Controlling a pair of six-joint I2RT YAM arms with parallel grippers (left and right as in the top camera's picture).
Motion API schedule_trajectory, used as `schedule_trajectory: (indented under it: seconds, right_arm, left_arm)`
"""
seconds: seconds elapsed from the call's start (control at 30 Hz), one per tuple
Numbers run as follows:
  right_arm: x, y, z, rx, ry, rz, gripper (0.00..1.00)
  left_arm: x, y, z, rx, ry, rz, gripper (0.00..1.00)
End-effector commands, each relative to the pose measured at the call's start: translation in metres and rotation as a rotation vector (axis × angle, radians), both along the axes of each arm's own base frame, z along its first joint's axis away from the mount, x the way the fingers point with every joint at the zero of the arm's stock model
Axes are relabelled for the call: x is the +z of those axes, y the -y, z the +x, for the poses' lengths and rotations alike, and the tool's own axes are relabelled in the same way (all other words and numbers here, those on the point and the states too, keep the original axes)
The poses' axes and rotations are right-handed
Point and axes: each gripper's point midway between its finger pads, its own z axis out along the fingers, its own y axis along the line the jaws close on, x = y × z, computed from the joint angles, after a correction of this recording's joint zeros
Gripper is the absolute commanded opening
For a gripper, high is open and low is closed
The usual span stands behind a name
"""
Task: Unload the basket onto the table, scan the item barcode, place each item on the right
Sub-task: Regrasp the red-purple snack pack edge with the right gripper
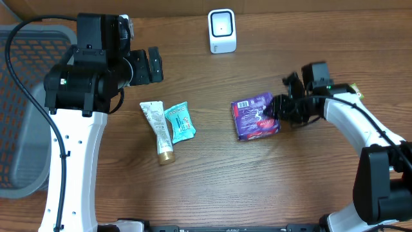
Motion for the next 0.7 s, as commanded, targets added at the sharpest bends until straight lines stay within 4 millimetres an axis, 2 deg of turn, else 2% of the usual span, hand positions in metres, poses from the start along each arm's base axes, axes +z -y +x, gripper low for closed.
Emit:
schedule_trajectory:
  seconds: [0.0, 0.1, 0.2, 0.23, 0.3, 0.37, 0.47, 0.67]
  right_arm:
    - [0.009, 0.005, 0.014, 0.073, 0.095, -0.058, 0.63]
    - [0.007, 0.008, 0.010, 0.059, 0.066, -0.056, 0.72]
    - [0.003, 0.014, 0.003, 0.046, 0.031, -0.059, 0.74]
    - [0.002, 0.017, 0.002, 0.051, 0.032, -0.063, 0.79]
    - [-0.002, 0.023, 0.003, 0.069, 0.047, -0.061, 0.87]
    - [-0.003, 0.025, 0.006, 0.099, 0.068, -0.031, 0.90]
    - [-0.018, 0.032, 0.015, 0.132, 0.093, 0.015, 0.98]
    - [-0.034, 0.016, 0.010, 0.188, 0.060, 0.183, 0.99]
  left_arm:
    - [0.004, 0.002, 0.002, -0.015, 0.012, 0.002, 1.00]
    - [0.004, 0.002, 0.002, -0.015, 0.012, 0.002, 0.99]
    - [0.004, 0.002, 0.002, -0.015, 0.012, 0.001, 0.99]
    - [0.004, 0.002, 0.002, -0.015, 0.012, 0.002, 1.00]
    - [0.004, 0.002, 0.002, -0.015, 0.012, 0.002, 1.00]
    - [0.004, 0.002, 0.002, -0.015, 0.012, 0.002, 1.00]
    - [0.004, 0.002, 0.002, -0.015, 0.012, 0.002, 1.00]
    - [0.004, 0.002, 0.002, -0.015, 0.012, 0.002, 0.99]
